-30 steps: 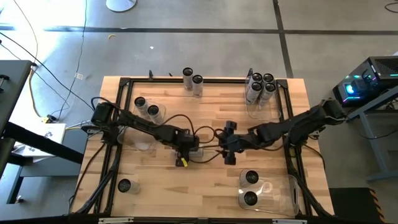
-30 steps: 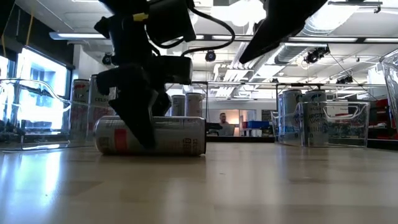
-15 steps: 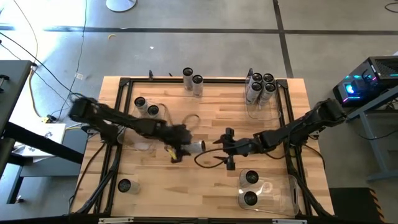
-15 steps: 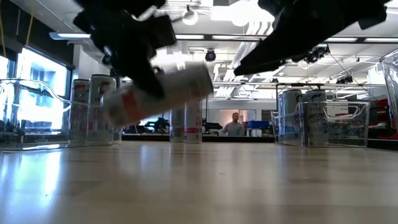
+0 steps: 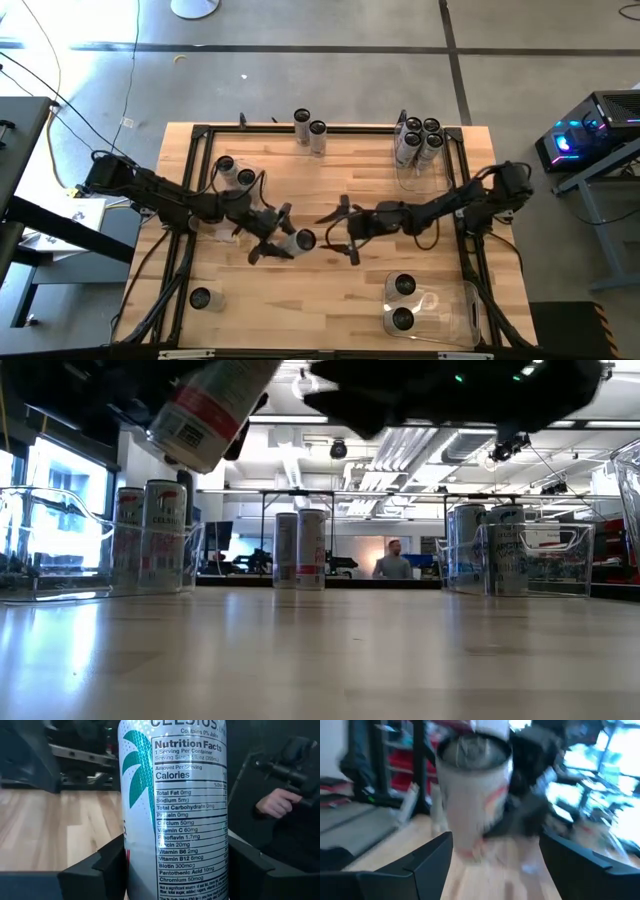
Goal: Sort soda cans
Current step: Put the white-pink soda can into the middle transparent bin
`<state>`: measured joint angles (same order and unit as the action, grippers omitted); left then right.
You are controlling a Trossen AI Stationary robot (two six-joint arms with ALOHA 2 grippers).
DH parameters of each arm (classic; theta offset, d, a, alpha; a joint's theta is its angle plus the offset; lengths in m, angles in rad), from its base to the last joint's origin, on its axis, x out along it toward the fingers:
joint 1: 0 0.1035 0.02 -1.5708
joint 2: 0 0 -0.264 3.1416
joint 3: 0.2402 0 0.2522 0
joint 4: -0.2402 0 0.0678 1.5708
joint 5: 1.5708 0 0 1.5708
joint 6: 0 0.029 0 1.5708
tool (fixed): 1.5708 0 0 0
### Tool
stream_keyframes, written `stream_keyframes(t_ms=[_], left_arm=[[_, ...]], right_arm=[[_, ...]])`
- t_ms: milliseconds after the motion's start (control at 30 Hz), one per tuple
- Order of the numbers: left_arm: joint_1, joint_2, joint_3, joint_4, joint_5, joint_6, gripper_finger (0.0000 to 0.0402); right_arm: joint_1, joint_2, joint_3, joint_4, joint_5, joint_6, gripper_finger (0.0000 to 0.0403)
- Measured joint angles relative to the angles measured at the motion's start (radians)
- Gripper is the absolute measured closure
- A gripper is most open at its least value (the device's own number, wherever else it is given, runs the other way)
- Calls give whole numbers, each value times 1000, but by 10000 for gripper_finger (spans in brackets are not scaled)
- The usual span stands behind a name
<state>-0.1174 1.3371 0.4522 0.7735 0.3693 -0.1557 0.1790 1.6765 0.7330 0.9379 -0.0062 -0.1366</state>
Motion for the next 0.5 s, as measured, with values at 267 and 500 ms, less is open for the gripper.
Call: stream_keyframes(t_ms=[267,500], left_arm=[[-14,-1,0,42,7,27,167],[-15,0,1,34,4,30,167]], right_arm=[[-10,106,205,-64,-97,-8,109],[1,117,293,-175,-168,-49,109]])
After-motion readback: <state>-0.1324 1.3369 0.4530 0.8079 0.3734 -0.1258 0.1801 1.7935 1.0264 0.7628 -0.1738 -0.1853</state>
